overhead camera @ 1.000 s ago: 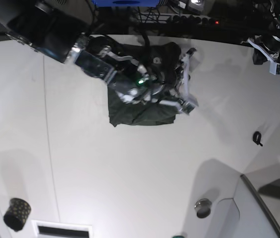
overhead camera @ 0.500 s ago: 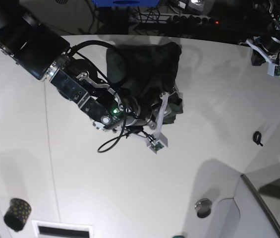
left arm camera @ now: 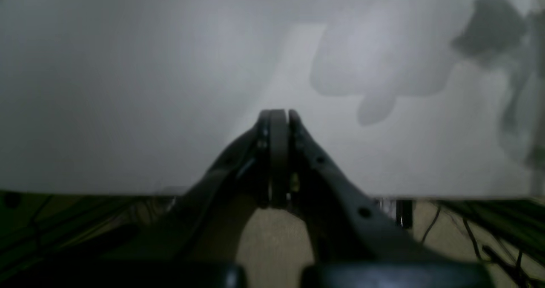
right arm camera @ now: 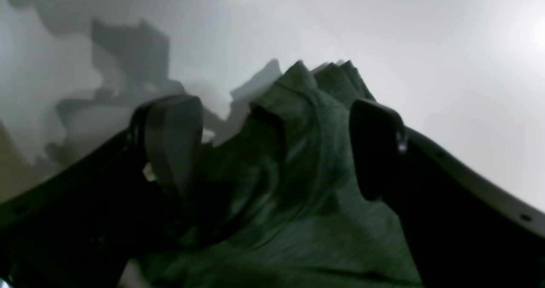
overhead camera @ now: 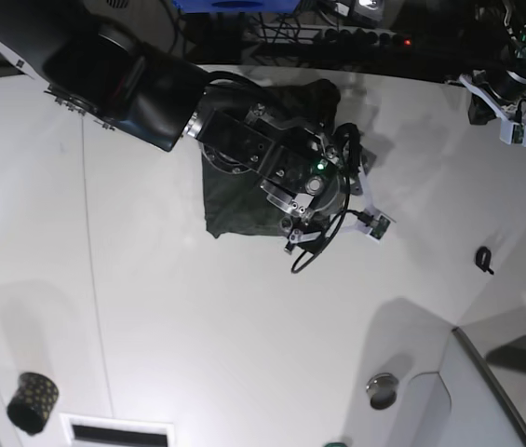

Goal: Layout the t-shirt on the table in an organized manner, then fold the t-shirt properly
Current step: 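Fold the shirt bundle over with the right gripper onto itself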

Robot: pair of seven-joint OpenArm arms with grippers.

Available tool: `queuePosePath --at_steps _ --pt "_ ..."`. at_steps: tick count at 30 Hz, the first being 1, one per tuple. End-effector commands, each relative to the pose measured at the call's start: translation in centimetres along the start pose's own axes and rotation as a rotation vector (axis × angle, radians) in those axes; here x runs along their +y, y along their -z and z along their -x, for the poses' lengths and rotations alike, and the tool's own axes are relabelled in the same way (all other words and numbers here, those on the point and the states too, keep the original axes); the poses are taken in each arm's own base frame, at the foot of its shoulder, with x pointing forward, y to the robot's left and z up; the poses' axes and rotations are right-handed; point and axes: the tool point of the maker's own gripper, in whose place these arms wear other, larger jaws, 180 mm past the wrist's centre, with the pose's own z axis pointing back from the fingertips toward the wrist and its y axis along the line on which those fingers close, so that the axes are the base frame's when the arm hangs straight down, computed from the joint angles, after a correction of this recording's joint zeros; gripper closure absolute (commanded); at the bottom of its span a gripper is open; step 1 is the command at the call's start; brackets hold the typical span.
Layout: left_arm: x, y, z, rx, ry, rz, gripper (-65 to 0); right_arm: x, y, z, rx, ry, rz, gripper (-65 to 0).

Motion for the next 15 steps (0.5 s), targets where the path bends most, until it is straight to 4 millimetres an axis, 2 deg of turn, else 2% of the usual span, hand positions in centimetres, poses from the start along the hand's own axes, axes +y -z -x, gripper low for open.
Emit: queuePosePath --at_steps 1,5,12,13,15 --pt "0.7 -0.4 -0.9 -0.029 0.011 -0.011 0.0 -0.9 -0.4 -2.4 -0.059 -0.009 0.014 -47.7" --pt "0.7 -0.4 -0.9 -0.029 0.011 -0.011 0.0 -1.9 0.7 -0.8 -0.008 -0.007 0.035 -38.6" --pt "0.7 -0.4 -1.1 -0.035 0.011 -0.012 0.0 -2.0 0.9 -1.2 -0.044 -0.007 0.037 -37.4" --pt "0.7 -0.4 -1.1 -0.034 0.012 -0.012 0.0 -2.0 0.9 -1.2 -0.044 -0.007 0.037 -35.4" --pt "0.7 -0.4 -1.1 -0.034 0.012 -0.012 0.0 -2.1 0.8 -1.3 -0.046 -0.008 0.039 -26.0"
